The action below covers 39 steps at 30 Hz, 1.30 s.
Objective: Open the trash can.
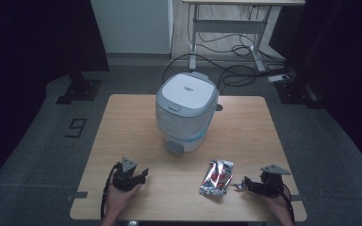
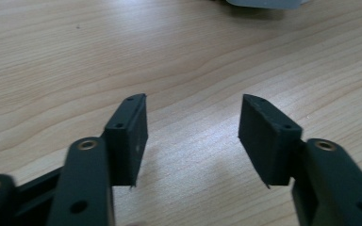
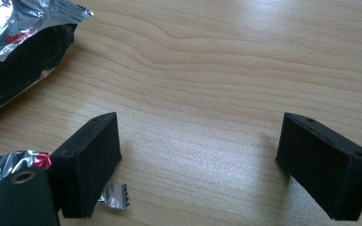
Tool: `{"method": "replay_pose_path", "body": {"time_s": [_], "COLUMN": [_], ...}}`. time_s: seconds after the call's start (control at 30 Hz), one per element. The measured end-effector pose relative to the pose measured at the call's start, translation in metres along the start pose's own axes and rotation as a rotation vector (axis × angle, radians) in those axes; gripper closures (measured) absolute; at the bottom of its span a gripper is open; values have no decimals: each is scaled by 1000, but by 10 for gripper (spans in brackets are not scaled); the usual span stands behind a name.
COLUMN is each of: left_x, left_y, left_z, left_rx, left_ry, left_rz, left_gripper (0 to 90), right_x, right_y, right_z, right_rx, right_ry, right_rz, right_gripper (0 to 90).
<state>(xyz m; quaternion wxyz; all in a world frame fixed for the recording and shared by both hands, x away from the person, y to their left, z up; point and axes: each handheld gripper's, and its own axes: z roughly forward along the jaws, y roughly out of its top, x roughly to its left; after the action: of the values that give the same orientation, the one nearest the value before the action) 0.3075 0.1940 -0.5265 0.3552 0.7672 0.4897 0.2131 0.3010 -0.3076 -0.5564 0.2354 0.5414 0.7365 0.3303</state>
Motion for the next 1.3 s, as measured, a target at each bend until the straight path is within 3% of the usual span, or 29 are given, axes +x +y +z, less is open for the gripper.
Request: {"method": "replay_pose_path", "body": {"time_s": [0.23,0.53,0.7,0.83,1.1,1.3], "left_x": [0,0,-2,-3,-5,-7], "left_y": [4,11,15,21,30,38], "left_z": [-9,-13,-16,-13,-6,-2], "left_rx": [-53,-105,-130,-126,-125,-153], "left_ry": [-65,-104,-123,-153,-172,-226], "left_rz": [7,16,30,29,33,-5], "left_gripper": [618,759,796,833,868,883], "right_x": [0,0,-1,-1,-1,-1], "right_y": [0,0,1,1,1,1], "right_z": [0,1,1,1,1,1], "right_rx": [0,0,-1,-1,-1,-2], "right_ry": [0,2,2,2,1,1], "right_rz": [-1,-2,-4,-4,-4,-3], "right_gripper": [134,134,134,134,135,137]}}
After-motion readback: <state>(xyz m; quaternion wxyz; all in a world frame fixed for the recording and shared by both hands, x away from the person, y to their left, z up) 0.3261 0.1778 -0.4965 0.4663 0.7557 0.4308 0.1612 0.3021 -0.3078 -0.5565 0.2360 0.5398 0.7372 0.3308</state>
